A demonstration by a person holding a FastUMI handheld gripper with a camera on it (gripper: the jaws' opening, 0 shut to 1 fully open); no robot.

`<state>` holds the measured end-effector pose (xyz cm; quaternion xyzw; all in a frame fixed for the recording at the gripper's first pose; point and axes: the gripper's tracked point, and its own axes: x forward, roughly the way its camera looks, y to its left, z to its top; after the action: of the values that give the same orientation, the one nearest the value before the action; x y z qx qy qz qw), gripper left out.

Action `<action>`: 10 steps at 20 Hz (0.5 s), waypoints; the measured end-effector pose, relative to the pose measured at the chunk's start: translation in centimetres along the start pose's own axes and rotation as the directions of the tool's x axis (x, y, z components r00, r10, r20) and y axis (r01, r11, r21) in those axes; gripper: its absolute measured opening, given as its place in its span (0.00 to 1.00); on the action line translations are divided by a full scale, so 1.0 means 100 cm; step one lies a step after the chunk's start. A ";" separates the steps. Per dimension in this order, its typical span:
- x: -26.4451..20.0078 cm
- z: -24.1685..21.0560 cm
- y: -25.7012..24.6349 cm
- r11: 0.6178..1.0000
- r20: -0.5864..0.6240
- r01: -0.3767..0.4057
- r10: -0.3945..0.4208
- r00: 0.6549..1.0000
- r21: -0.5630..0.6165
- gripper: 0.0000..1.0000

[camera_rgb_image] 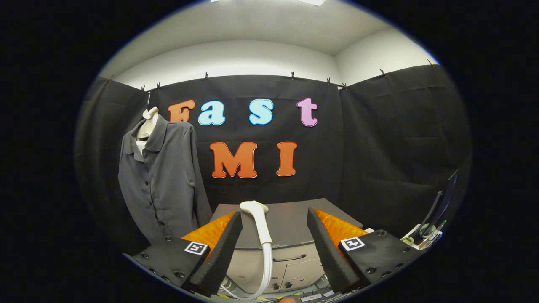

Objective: Iron the clothes twice with a garment steamer, once on the left side and once on the right side.

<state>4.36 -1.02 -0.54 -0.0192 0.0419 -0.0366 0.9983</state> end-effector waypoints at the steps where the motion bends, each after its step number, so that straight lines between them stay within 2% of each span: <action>1: 0.008 -0.001 0.003 1.000 -0.010 -0.006 0.006 1.000 0.004 0.98; 5: 0.040 -0.007 0.010 1.000 -0.051 -0.023 0.023 0.998 -0.008 0.98; 10: 0.084 -0.015 0.028 0.996 -0.122 -0.083 0.081 0.989 -0.011 0.98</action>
<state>12.80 1.10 -2.85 -0.0234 0.1034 0.0040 0.9944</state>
